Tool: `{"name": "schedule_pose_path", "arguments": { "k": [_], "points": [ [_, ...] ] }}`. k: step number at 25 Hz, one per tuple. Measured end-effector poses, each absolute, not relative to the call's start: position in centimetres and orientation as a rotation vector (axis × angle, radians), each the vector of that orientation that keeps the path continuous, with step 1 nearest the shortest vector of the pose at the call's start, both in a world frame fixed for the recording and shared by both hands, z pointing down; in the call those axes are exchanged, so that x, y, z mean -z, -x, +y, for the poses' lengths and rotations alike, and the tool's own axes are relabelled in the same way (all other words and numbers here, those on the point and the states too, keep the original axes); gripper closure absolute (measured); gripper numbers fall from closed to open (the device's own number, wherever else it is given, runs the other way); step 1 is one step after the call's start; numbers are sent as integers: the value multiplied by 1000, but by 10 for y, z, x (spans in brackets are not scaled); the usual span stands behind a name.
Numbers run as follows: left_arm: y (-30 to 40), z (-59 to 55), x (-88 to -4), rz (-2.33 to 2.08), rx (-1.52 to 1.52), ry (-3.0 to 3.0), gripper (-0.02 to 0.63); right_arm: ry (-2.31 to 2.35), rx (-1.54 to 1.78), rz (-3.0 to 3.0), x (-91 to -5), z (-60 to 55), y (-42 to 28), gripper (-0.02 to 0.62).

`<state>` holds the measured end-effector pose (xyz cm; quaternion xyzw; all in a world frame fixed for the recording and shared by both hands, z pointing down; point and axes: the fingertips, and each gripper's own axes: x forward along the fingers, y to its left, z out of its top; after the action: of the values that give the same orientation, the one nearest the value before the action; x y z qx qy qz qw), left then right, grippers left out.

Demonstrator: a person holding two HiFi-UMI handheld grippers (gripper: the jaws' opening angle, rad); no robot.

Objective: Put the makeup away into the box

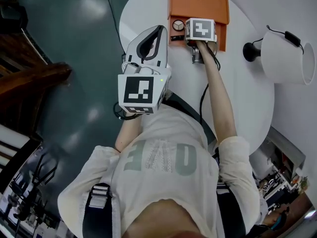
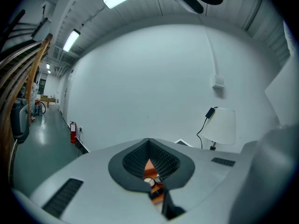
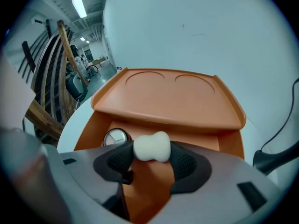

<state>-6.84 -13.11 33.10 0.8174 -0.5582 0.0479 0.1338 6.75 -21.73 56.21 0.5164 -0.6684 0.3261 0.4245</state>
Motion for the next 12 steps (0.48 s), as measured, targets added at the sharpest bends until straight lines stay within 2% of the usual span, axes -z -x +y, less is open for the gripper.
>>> {"name": "schedule_pose_path", "arguments": {
  "k": [12],
  "points": [
    [66,-135,-321,-1607,-145,-2408,598,-1387,-822,-1733,-536,-219,-67,342]
  ]
}}
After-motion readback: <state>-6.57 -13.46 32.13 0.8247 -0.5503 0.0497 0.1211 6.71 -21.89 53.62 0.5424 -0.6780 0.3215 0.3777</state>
